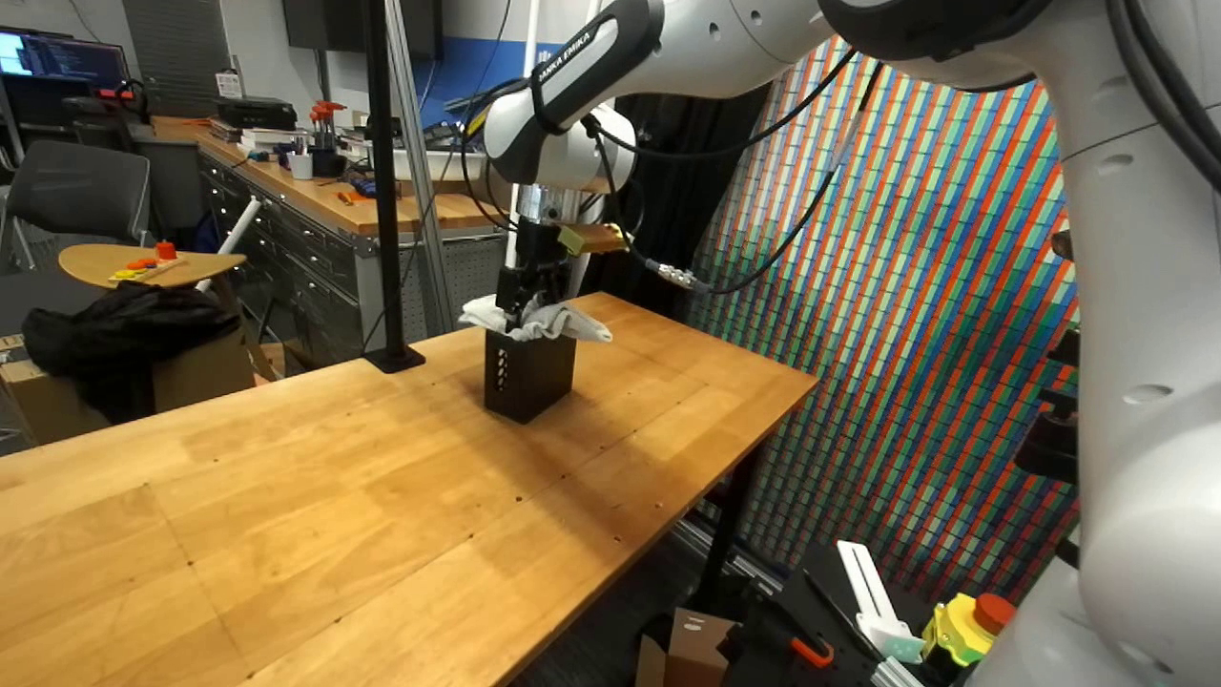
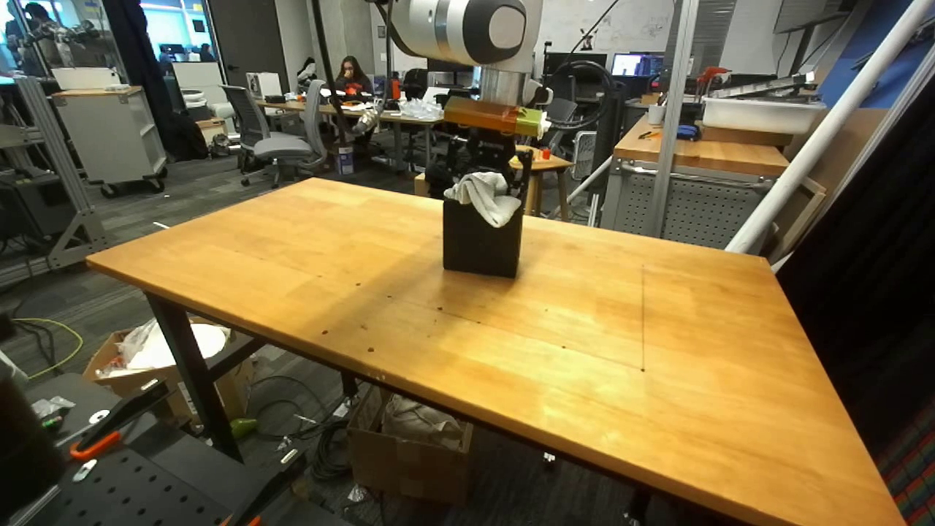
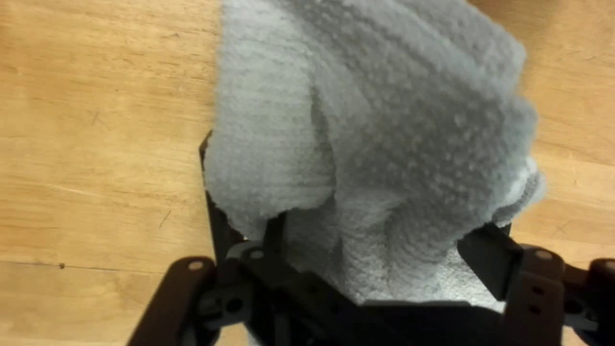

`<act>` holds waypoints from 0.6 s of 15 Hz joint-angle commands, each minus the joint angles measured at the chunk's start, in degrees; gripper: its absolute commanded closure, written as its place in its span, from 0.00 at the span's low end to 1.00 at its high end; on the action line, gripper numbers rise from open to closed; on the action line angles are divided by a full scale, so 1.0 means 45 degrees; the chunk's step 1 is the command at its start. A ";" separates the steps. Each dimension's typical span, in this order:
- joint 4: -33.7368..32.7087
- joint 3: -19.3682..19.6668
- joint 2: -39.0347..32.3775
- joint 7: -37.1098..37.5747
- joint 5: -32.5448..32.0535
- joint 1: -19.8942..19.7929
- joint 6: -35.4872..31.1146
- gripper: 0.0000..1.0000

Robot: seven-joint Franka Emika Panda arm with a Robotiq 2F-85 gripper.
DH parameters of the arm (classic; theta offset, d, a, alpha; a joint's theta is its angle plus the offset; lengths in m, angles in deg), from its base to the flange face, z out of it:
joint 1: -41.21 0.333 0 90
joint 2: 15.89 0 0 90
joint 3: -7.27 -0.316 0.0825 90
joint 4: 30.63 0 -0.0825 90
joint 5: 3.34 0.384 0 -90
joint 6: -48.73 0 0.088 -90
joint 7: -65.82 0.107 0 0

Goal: Put the white towel in the black box

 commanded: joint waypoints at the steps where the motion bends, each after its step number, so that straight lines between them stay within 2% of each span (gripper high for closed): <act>1: 0.0321 0.0295 0.0796 0.0316 -0.0892 0.0411 0.0198 0.00; 7: 0.0039 0.0479 0.1326 0.0421 -0.2075 0.0695 0.0521 0.00; 8: -0.0012 0.0500 0.1403 0.0397 -0.2224 0.0723 0.0599 0.25; 9: -0.0075 0.0527 0.1446 0.0403 -0.2392 0.0752 0.0656 0.25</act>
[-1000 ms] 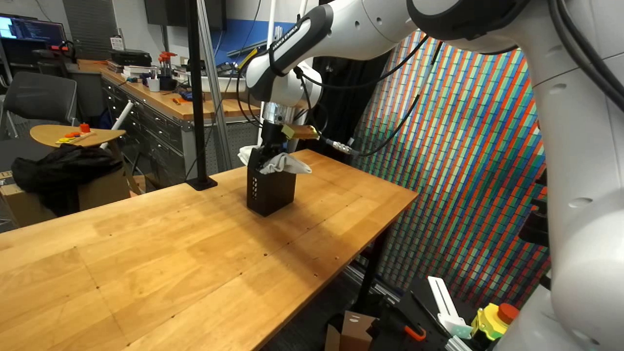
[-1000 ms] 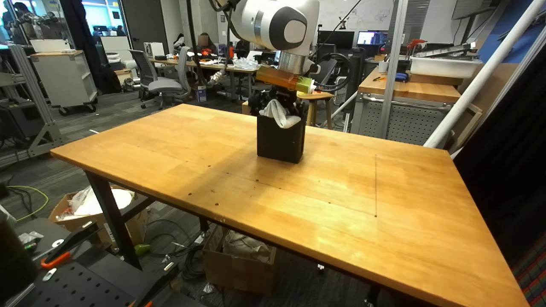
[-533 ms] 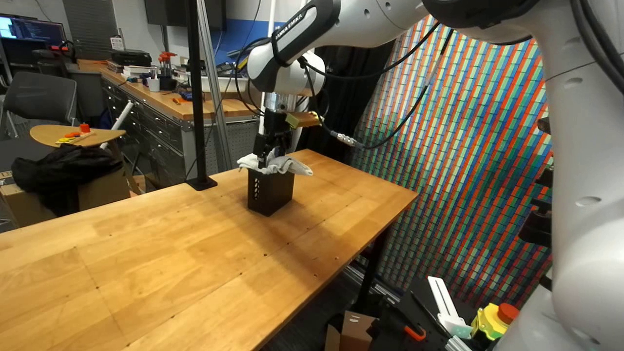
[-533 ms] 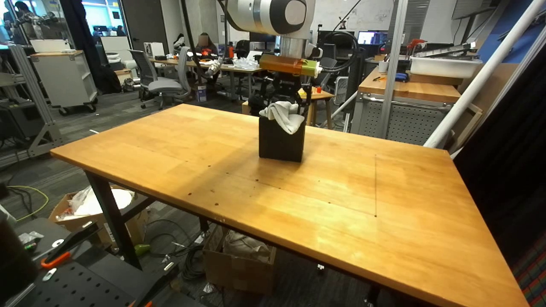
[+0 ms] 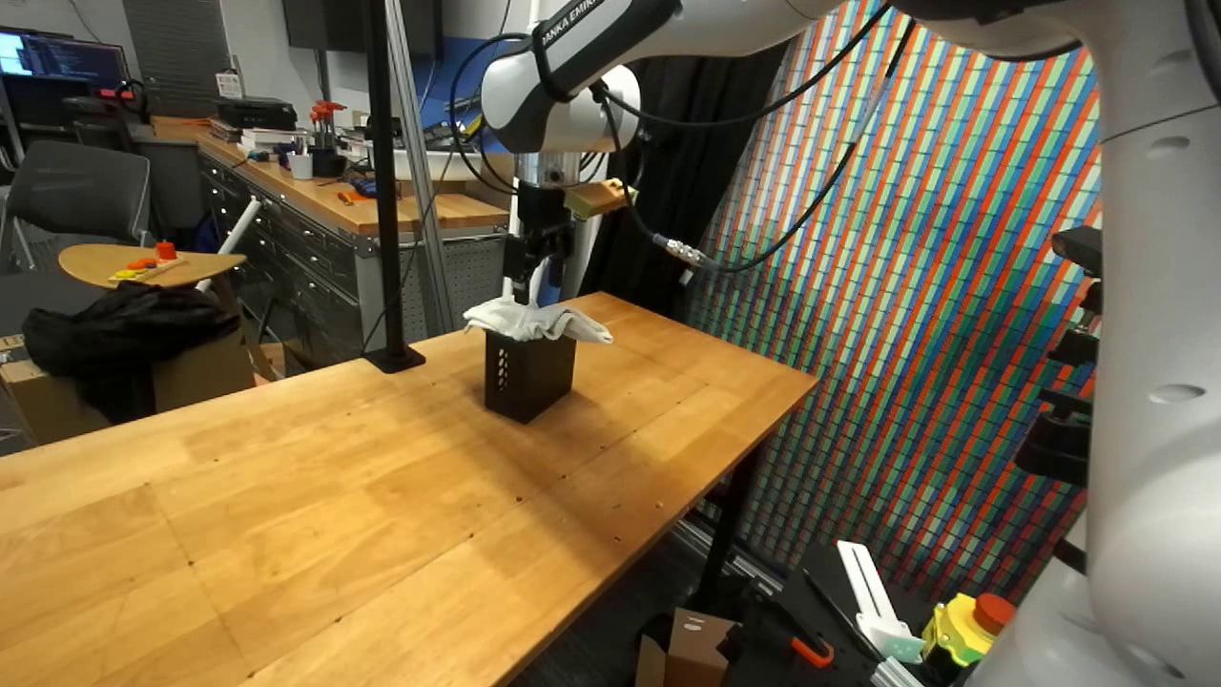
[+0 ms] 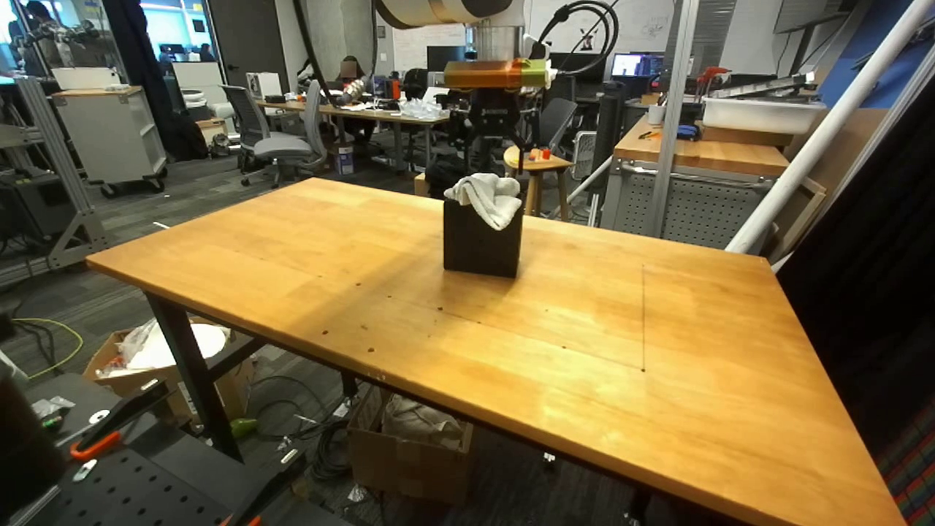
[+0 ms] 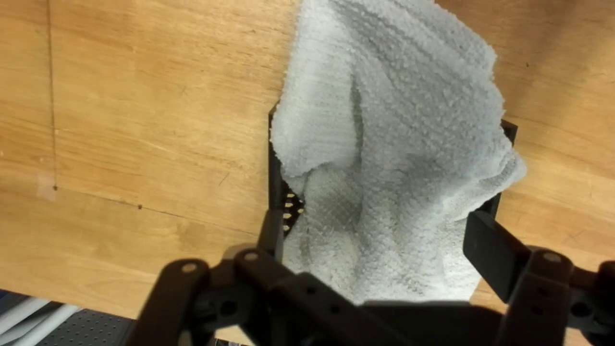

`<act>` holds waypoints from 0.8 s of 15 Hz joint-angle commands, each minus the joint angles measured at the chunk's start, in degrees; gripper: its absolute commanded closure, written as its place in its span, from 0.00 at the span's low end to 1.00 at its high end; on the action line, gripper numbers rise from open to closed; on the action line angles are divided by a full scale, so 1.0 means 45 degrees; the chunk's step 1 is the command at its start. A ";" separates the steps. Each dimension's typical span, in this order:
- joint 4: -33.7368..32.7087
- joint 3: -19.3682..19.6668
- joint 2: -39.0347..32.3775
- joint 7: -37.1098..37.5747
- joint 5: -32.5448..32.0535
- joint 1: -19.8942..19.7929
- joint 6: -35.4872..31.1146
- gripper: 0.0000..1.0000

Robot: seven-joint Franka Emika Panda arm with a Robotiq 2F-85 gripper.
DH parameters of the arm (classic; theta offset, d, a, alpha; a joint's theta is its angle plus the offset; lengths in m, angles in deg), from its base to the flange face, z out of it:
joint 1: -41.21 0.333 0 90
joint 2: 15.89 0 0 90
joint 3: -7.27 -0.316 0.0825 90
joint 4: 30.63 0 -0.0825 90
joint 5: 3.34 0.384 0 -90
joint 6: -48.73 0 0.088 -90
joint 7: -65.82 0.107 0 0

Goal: Put the white towel in the black box

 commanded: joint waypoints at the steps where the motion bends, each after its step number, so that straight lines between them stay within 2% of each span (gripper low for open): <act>1: -0.0179 0.0289 0.0406 0.0225 -0.0689 0.0320 0.0420 0.33; 9: -0.0450 0.0182 0.0342 0.0145 -0.0709 0.0396 0.0442 0.95; 10: -0.0415 0.0178 0.0340 0.0139 -0.0662 0.0389 0.0410 0.99; 12: -0.0339 0.0173 0.0327 0.0131 -0.0586 0.0371 0.0370 1.00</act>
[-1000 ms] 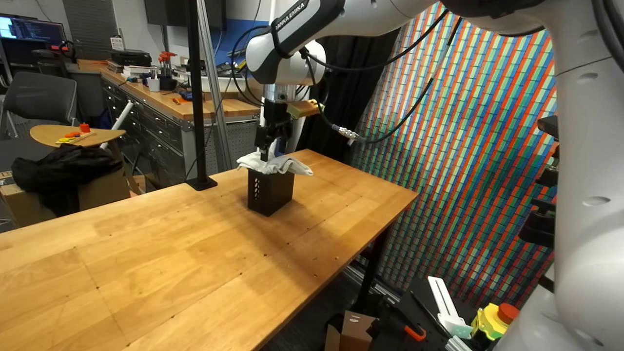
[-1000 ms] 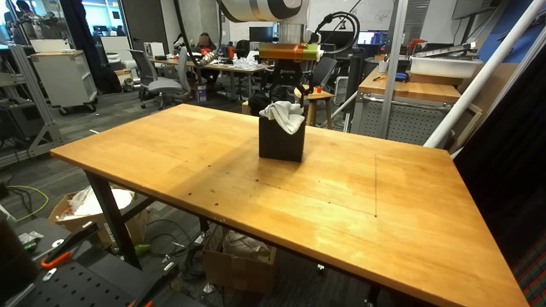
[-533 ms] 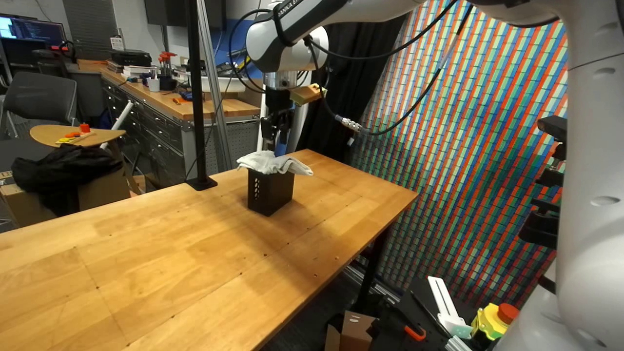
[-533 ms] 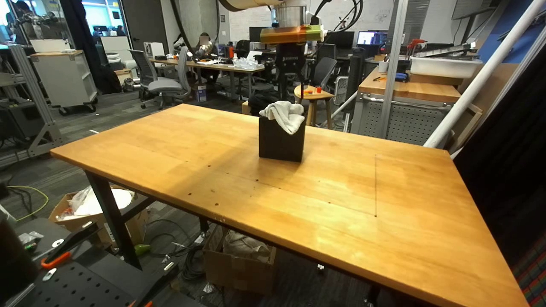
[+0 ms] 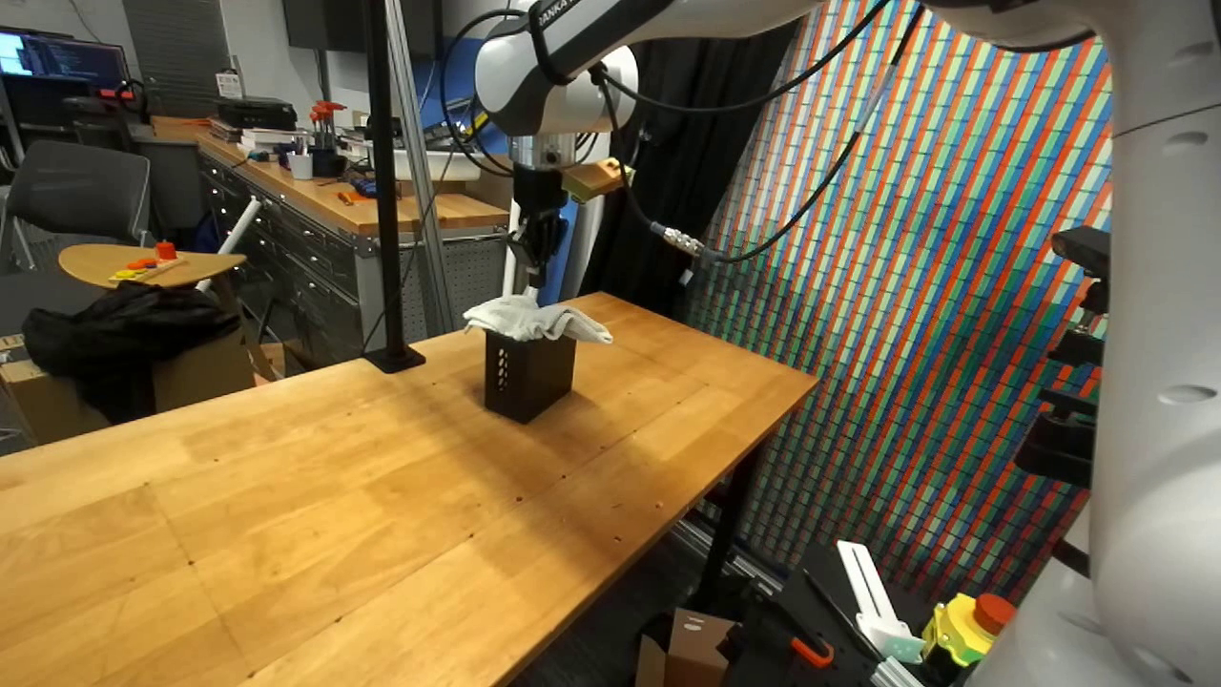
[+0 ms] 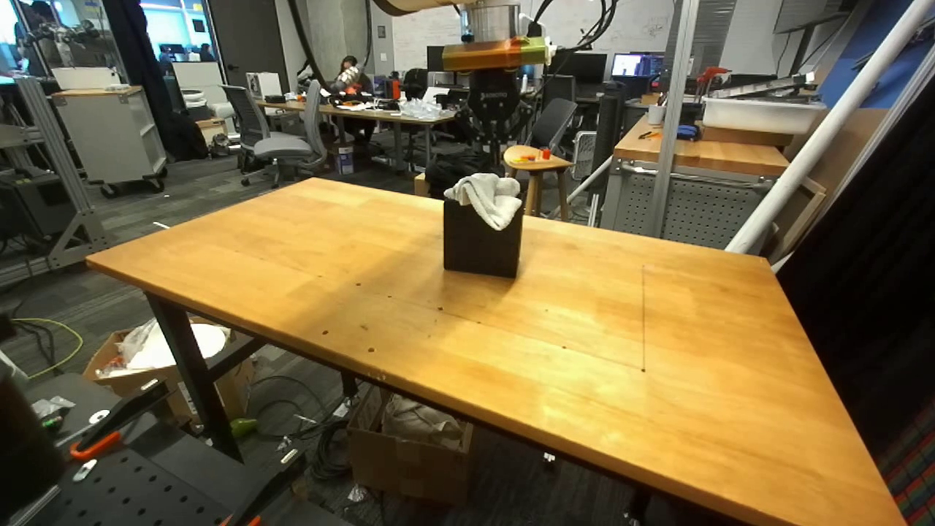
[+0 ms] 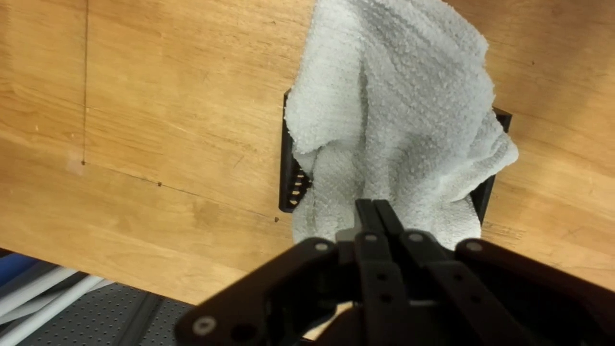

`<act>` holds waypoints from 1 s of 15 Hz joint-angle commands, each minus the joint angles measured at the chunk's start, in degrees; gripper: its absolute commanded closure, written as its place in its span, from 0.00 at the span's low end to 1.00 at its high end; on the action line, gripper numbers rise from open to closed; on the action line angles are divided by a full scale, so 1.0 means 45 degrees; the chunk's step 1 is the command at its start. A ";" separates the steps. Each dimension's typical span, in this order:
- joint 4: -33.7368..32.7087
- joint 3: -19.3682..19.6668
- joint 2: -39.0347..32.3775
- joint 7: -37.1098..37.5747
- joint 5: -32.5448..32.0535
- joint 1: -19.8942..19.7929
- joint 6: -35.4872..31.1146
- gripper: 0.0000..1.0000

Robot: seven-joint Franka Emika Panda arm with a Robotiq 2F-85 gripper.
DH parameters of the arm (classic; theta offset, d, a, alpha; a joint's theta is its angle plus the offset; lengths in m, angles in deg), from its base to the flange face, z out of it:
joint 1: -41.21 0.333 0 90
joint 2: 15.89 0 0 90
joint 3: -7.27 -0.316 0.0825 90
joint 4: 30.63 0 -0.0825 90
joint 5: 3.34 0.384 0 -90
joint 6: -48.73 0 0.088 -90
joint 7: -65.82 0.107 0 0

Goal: Put the white towel in the black box

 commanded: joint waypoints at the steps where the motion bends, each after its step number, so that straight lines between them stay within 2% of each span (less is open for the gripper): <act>1: -0.0042 0.0105 0.0059 0.0098 0.0014 0.0111 0.0120 1.00; 15: -0.0506 -0.0202 -0.1545 -0.0372 0.1371 -0.0347 0.0152 1.00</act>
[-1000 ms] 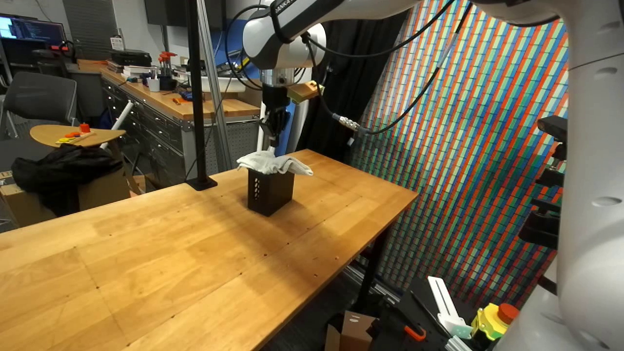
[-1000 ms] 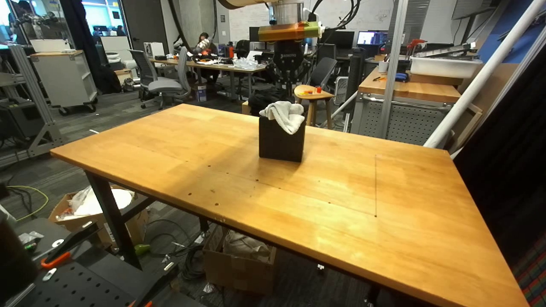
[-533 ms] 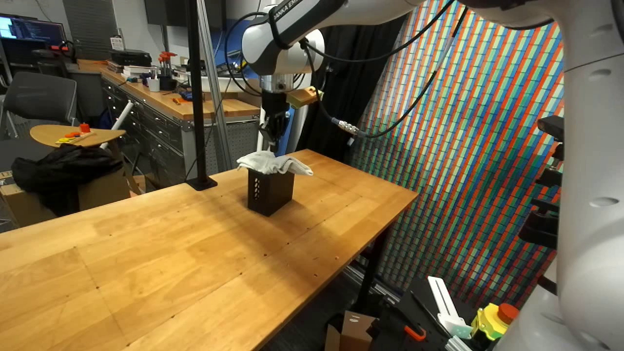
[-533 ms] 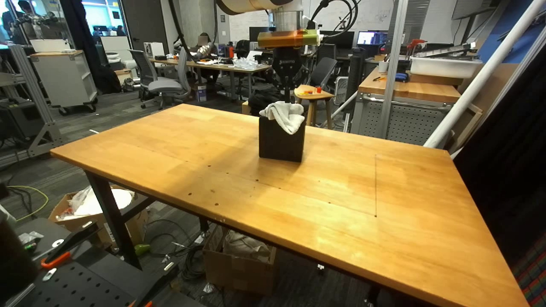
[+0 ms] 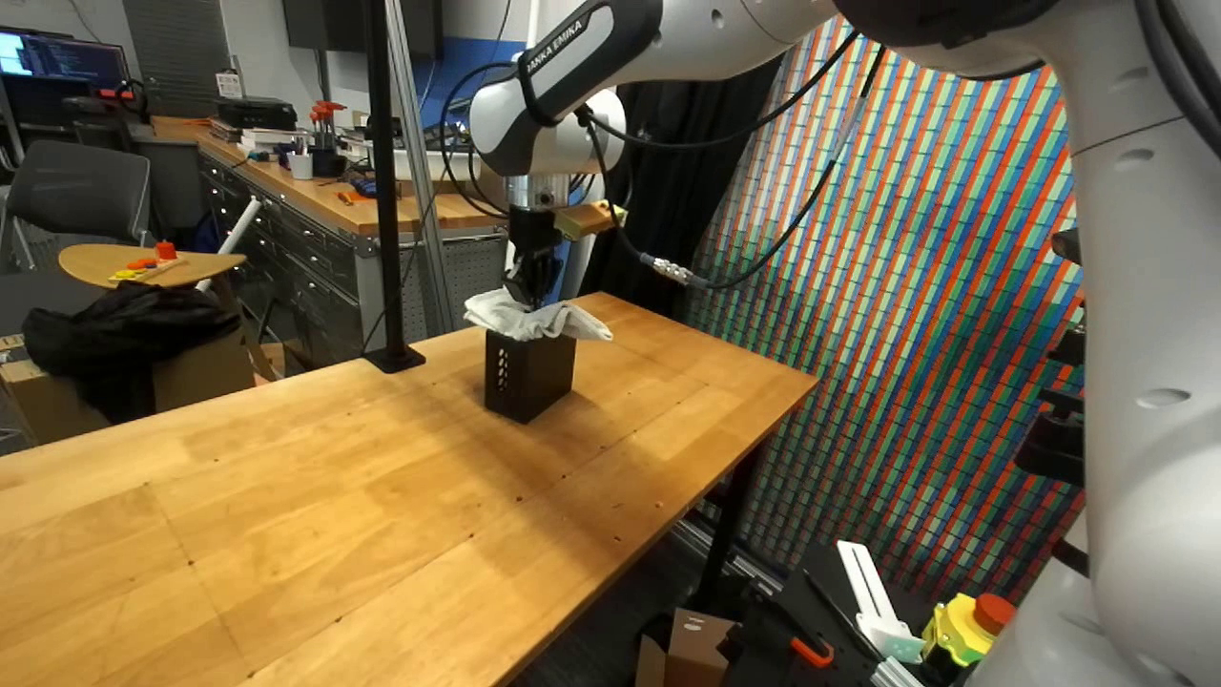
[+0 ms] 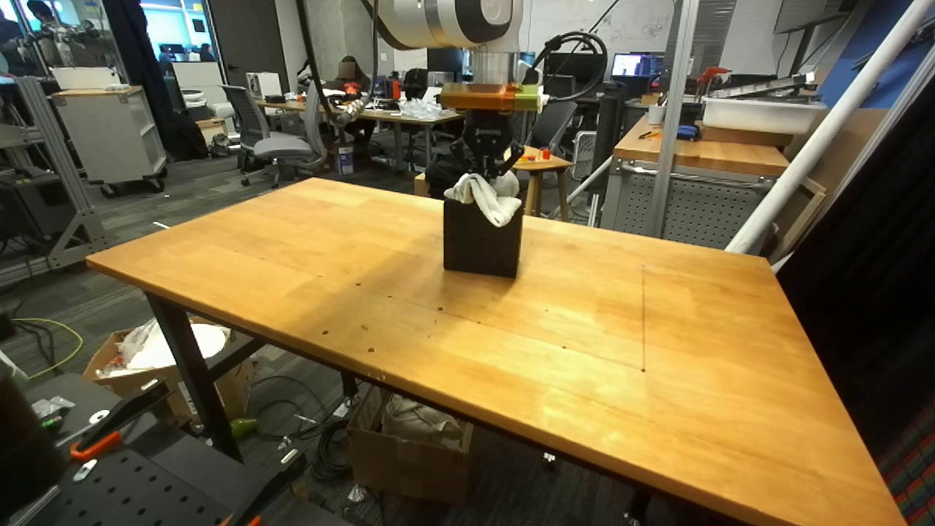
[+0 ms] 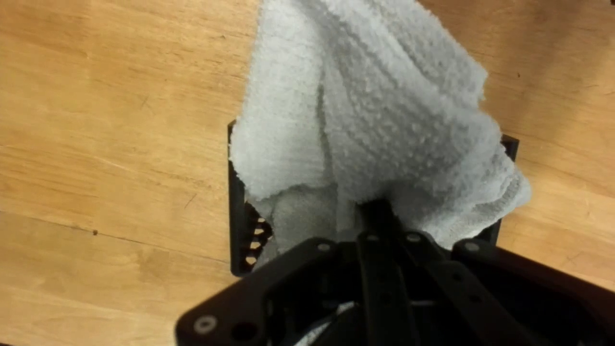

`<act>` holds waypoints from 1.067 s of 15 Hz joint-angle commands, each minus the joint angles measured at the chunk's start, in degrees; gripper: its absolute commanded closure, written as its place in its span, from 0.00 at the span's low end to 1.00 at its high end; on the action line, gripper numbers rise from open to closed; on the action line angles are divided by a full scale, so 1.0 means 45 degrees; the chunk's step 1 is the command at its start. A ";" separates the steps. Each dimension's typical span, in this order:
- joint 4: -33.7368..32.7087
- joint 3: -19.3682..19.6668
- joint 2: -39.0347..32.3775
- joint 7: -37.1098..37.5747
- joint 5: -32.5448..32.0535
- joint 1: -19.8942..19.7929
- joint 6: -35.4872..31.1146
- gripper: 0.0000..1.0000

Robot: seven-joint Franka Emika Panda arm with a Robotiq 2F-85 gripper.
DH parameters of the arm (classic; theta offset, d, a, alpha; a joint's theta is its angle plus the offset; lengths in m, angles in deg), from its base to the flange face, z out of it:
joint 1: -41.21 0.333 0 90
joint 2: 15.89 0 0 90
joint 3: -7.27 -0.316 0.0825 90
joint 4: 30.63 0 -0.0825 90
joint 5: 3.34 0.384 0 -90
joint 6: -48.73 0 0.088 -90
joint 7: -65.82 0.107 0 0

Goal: Put the white towel in the black box

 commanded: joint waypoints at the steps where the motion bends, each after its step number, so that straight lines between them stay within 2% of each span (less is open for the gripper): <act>1: -0.0551 -0.0166 -0.0645 -0.0434 0.0760 -0.0375 0.0170 1.00; 9: -0.1224 -0.0302 -0.1776 -0.1170 0.1710 -0.1056 0.0446 1.00; 16: -0.2066 -0.0420 -0.2483 -0.1461 0.1694 -0.1222 0.1259 1.00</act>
